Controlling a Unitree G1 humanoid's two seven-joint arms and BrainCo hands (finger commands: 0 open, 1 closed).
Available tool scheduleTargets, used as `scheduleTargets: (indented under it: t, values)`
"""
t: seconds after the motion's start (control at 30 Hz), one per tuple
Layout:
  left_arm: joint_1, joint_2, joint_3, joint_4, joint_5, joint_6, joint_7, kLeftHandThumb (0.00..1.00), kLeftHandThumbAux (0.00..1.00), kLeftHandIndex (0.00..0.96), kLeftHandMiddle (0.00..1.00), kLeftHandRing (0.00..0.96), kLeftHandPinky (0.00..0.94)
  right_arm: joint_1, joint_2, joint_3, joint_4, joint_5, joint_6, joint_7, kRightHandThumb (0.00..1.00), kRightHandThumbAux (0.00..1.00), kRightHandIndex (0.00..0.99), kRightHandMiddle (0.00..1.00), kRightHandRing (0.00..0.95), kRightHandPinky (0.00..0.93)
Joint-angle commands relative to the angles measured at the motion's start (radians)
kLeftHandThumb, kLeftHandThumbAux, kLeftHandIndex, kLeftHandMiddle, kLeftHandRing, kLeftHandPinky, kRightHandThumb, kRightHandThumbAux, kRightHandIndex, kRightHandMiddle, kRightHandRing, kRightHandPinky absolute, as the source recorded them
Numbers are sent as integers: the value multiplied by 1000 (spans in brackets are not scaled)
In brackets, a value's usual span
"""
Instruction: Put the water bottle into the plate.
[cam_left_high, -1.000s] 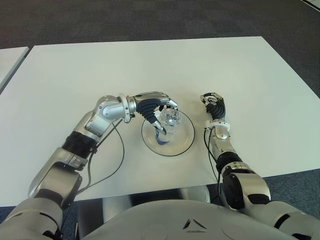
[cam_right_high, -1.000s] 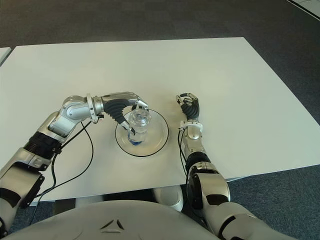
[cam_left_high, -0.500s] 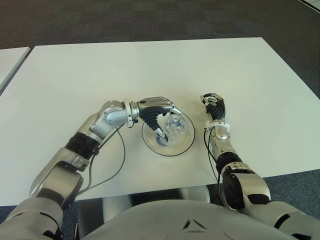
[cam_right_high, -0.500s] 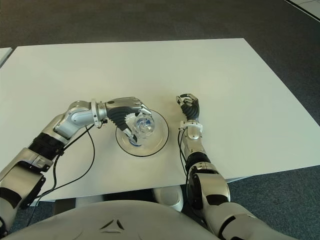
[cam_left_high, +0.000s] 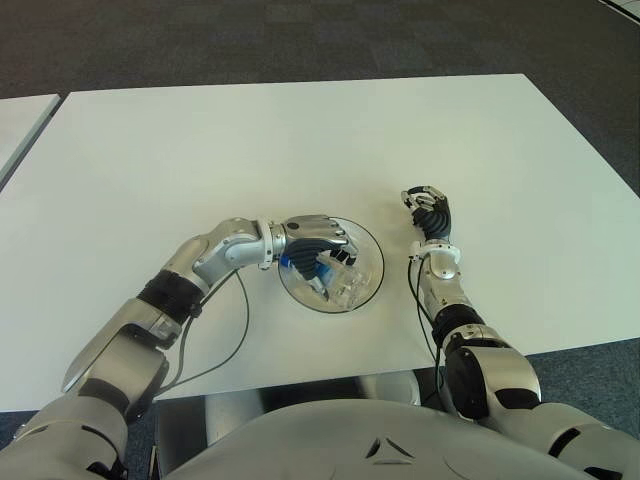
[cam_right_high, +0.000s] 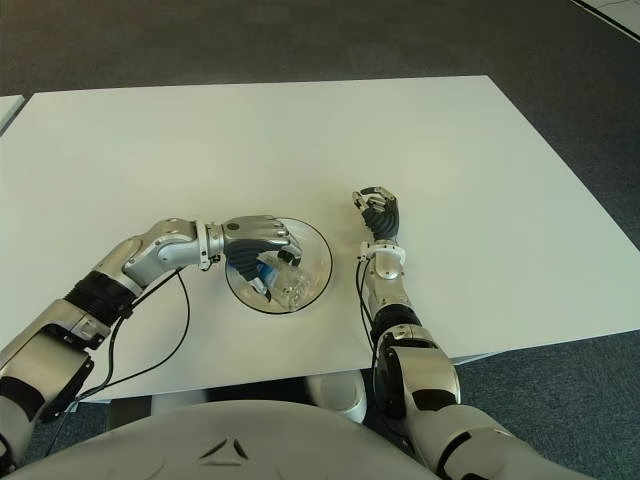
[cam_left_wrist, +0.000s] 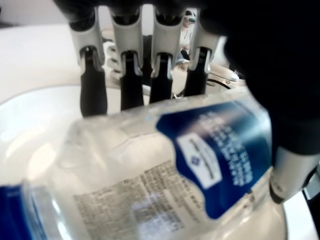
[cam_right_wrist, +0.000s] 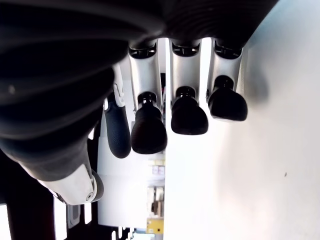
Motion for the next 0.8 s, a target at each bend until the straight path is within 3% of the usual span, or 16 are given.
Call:
scheduleTargets:
  t: [0.03,0.07,0.23,0.3,0.43,0.6,0.8]
  values:
    - [-6,-10,-41,34,192,8,218,888,661,396,542,715,734,22,9,1,12,-2,24,-6,699,730,437,821,815,809]
    - [-8,-11,-50,38,225,15,258,910,656,393,540,647,683,23,9,1,11,-2,24,-7,699,730,437,821,814,806]
    - [-24,0,-91,45,361,62,425,936,654,376,528,521,519,24,11,-1,7,0,29,-10,699,730,437,820,813,808]
    - [-35,4,-108,54,392,73,466,884,665,376,503,450,443,23,12,-1,7,1,30,-11,699,730,437,820,813,810]
    - [-60,10,-141,73,436,96,512,701,545,189,262,250,278,23,12,-1,6,1,32,-13,699,730,437,822,814,810]
    - [-69,4,-170,92,473,142,574,597,556,102,161,166,220,23,11,-1,6,1,31,-12,699,730,437,822,815,808]
    - [-71,-1,-193,107,486,182,617,512,614,63,118,131,194,24,11,1,6,-2,26,-12,699,730,437,822,814,810]
